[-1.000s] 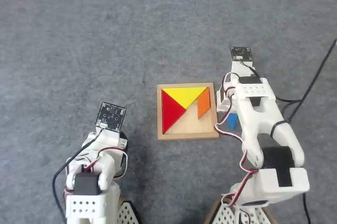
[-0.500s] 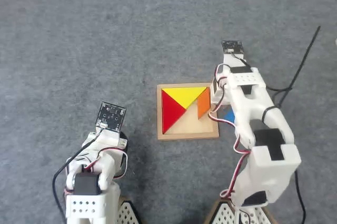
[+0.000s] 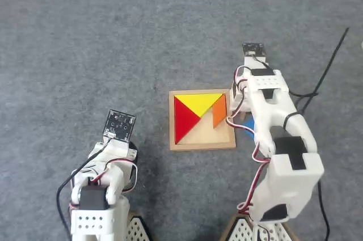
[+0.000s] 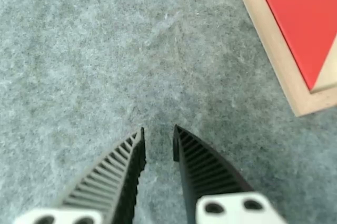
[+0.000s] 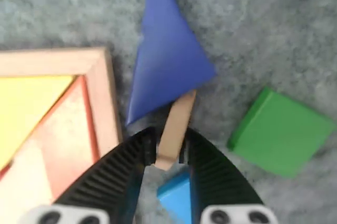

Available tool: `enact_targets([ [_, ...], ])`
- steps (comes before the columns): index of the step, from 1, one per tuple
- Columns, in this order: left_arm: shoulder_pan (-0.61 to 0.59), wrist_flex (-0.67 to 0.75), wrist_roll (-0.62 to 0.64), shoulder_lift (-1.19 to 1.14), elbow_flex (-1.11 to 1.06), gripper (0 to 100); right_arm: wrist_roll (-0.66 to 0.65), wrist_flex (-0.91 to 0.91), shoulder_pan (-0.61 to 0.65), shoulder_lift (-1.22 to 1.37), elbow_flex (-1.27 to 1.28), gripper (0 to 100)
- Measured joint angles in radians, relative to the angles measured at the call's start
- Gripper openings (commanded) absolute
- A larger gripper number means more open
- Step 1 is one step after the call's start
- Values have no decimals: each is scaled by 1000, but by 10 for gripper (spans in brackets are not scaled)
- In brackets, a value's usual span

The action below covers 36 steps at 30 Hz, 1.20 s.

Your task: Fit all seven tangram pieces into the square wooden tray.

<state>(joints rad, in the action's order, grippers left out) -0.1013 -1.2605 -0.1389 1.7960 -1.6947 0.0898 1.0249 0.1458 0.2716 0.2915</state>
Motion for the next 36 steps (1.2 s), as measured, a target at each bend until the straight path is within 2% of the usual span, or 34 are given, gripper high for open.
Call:
enact_targets([
  [7,0,0,0,0,0,86,0,121,17,-187,2,10],
  [16,0,0,0,0,0,86,-20,141,187,-284,29,8],
  [21,0,0,0,0,0,86,-20,84,230,-253,29,8],
  [36,0,0,0,0,0,86,49,-35,244,-164,61,22],
])
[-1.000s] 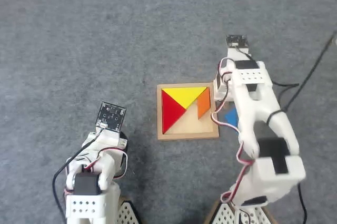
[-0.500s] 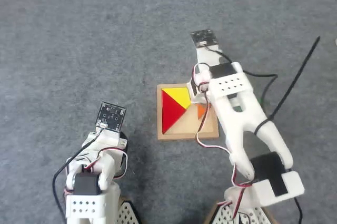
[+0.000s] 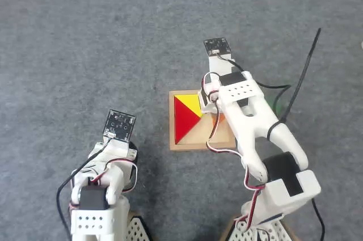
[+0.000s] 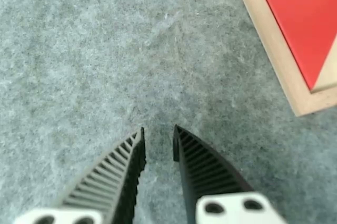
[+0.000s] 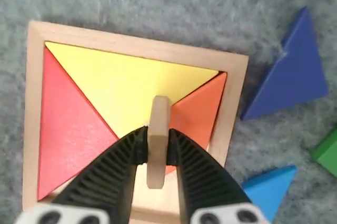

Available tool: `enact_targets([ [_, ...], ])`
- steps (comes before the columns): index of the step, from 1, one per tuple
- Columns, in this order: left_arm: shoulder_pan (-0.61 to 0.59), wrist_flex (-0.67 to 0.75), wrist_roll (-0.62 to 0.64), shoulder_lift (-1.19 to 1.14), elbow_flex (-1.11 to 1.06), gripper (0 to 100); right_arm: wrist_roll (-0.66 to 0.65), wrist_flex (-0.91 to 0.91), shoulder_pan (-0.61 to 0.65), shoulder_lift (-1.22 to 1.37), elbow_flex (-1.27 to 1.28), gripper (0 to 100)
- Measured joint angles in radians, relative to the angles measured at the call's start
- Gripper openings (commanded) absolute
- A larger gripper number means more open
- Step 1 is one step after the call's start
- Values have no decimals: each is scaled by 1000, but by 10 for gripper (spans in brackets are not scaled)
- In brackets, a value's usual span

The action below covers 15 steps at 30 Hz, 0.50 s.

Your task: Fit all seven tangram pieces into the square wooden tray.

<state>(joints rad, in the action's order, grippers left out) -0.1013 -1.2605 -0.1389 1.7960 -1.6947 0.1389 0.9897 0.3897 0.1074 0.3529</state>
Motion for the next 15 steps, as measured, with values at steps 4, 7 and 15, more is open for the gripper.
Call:
enact_targets([
  [4,0,0,0,0,0,86,2,0,6,0,3,139],
  [7,0,0,0,0,0,86,-8,0,40,0,5,221],
  [15,0,0,0,0,0,86,-14,0,84,0,5,194],
])
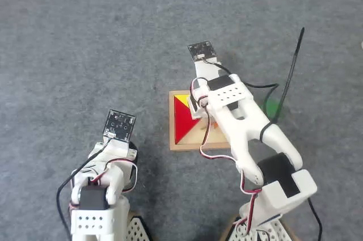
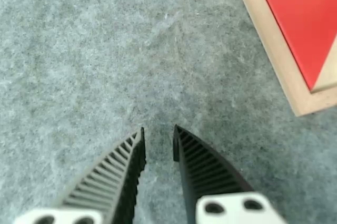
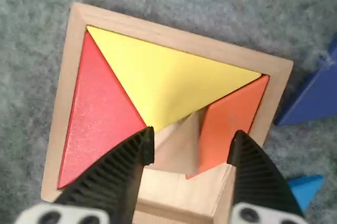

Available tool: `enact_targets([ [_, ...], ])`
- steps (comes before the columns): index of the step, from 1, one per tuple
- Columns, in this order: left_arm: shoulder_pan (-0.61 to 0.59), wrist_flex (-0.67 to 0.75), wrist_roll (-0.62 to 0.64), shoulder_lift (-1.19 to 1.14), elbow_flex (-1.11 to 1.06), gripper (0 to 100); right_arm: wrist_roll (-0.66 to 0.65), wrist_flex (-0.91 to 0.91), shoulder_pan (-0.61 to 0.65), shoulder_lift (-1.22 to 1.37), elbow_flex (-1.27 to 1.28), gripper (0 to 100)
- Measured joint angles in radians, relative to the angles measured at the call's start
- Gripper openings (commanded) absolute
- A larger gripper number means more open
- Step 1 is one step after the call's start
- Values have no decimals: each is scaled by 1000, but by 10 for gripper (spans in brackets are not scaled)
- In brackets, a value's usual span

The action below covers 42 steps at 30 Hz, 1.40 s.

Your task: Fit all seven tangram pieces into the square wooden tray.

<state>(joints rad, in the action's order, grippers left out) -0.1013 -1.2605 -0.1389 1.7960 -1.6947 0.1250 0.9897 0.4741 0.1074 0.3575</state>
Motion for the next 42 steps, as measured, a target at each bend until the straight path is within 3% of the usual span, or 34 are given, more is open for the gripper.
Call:
enact_targets([
  [14,0,0,0,0,0,86,-49,71,5,0,51,109],
  [42,0,0,0,0,0,86,-68,-17,-34,37,58,106],
])
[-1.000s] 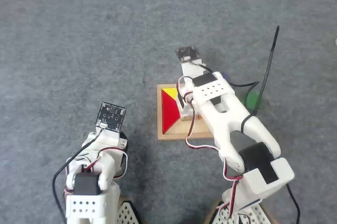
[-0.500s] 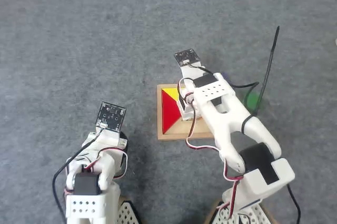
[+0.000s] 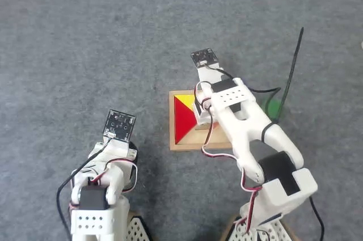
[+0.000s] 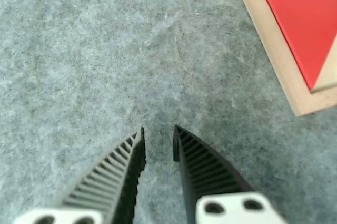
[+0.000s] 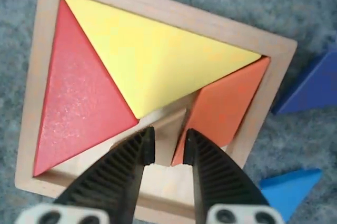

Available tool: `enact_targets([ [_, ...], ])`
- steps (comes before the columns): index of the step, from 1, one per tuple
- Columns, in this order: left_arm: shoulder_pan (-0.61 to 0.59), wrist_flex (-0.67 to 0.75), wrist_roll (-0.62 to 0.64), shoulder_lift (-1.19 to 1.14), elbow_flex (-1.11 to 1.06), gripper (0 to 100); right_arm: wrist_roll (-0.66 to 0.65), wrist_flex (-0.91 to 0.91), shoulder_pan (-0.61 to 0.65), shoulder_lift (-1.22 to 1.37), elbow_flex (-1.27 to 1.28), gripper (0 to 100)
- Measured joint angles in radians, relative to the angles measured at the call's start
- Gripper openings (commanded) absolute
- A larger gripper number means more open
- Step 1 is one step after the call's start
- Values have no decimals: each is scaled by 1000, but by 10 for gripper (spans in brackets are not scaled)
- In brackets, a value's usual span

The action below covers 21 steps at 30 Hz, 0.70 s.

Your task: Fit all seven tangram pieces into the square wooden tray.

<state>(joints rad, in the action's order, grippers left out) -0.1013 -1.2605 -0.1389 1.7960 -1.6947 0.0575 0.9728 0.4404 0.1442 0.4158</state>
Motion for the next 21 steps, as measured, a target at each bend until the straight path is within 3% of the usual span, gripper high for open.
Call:
enact_targets([
  [10,0,0,0,0,0,86,-34,-101,54,-264,233,93],
  [21,0,0,0,0,0,86,-52,-157,78,-158,221,93],
])
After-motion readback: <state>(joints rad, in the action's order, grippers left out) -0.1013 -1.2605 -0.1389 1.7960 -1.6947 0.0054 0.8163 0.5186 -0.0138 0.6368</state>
